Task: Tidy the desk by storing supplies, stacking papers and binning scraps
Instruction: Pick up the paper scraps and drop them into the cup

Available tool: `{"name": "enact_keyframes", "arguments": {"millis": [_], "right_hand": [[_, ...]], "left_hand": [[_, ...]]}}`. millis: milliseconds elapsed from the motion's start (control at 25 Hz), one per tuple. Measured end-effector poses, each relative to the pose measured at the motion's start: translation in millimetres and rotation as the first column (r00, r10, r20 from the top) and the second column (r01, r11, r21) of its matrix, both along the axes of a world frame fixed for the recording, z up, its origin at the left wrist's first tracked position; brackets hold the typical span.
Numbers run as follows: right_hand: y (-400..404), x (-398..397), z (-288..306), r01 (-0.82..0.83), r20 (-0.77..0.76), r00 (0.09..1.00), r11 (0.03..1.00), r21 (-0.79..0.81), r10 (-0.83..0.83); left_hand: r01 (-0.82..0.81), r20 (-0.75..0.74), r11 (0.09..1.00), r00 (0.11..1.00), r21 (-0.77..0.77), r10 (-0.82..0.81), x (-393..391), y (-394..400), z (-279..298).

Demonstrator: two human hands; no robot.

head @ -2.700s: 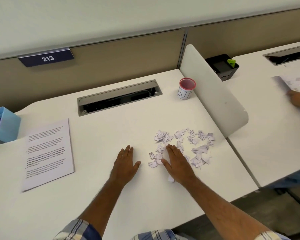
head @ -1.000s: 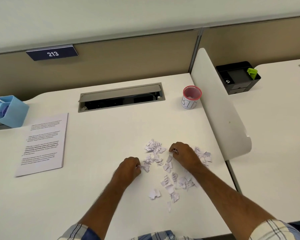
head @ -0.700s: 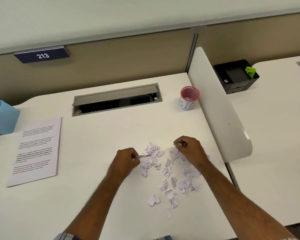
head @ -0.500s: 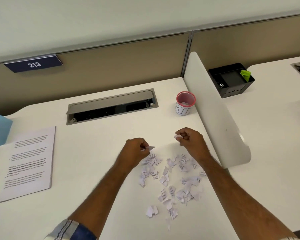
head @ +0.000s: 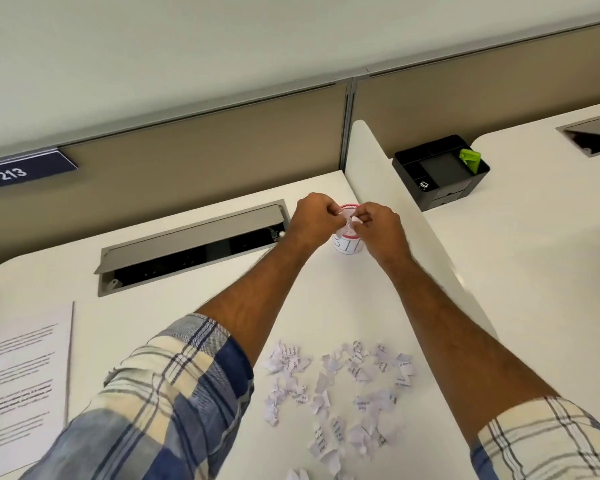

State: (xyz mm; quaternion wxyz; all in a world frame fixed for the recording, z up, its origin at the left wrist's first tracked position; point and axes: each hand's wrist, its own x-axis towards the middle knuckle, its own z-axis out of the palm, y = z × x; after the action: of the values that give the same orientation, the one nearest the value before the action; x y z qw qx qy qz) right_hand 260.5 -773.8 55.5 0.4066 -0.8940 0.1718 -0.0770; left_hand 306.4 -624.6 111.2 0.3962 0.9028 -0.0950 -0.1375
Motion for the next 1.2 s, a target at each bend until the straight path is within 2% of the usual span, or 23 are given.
{"name": "enact_keyframes", "arguments": {"millis": [240, 440, 600, 720, 840, 960, 1080, 1200], "right_hand": [[-11.5, 21.4, -8.6, 0.026, -0.098, 0.994, 0.994, -0.106, -0.036], [-9.1, 6.3, -19.7, 0.089, -0.037, 0.995, 0.992, -0.092, -0.093], [-7.7, -21.1, -23.1, 0.081, 0.067, 0.995, 0.996, -0.028, -0.079], [-8.1, -56.7, -34.4, 0.073, 0.074, 0.994, 0.997, 0.036, -0.076], [-2.7, -99.4, -51.1, -0.025, -0.014, 1.0, 0.999, 0.046, 0.026], [5.9, -141.9, -75.5, -0.2, -0.192, 0.957, 0.974, 0.105, 0.217], [19.0, -170.7, -95.0, -0.358, -0.286, 0.891, 0.933, 0.036, 0.353], [36.7, -183.9, -97.9, -0.423, -0.289, 0.874, 0.904, -0.056, 0.391]], "left_hand": [[-0.086, -0.163, 0.991, 0.984, -0.103, 0.069, 36.1, -27.3, -20.5], [-0.05, -0.182, 0.99, 0.983, -0.128, 0.026, 26.7, -15.6, -36.7], [-0.095, -0.195, 0.974, 0.979, -0.205, 0.055, 7.9, 11.1, -40.7], [-0.145, -0.219, 0.956, 0.972, -0.255, 0.089, -24.6, 40.9, -44.6], [-0.059, -0.146, 0.991, 0.988, -0.119, 0.041, -69.9, 81.3, -64.0], [0.074, -0.103, 0.995, 0.992, 0.071, -0.066, -120.7, 128.1, -96.5], [0.23, -0.076, 0.951, 0.973, 0.207, -0.218, -164.1, 164.5, -128.7], [0.24, -0.115, 0.932, 0.969, 0.27, -0.217, -192.0, 176.7, -144.3]]}}
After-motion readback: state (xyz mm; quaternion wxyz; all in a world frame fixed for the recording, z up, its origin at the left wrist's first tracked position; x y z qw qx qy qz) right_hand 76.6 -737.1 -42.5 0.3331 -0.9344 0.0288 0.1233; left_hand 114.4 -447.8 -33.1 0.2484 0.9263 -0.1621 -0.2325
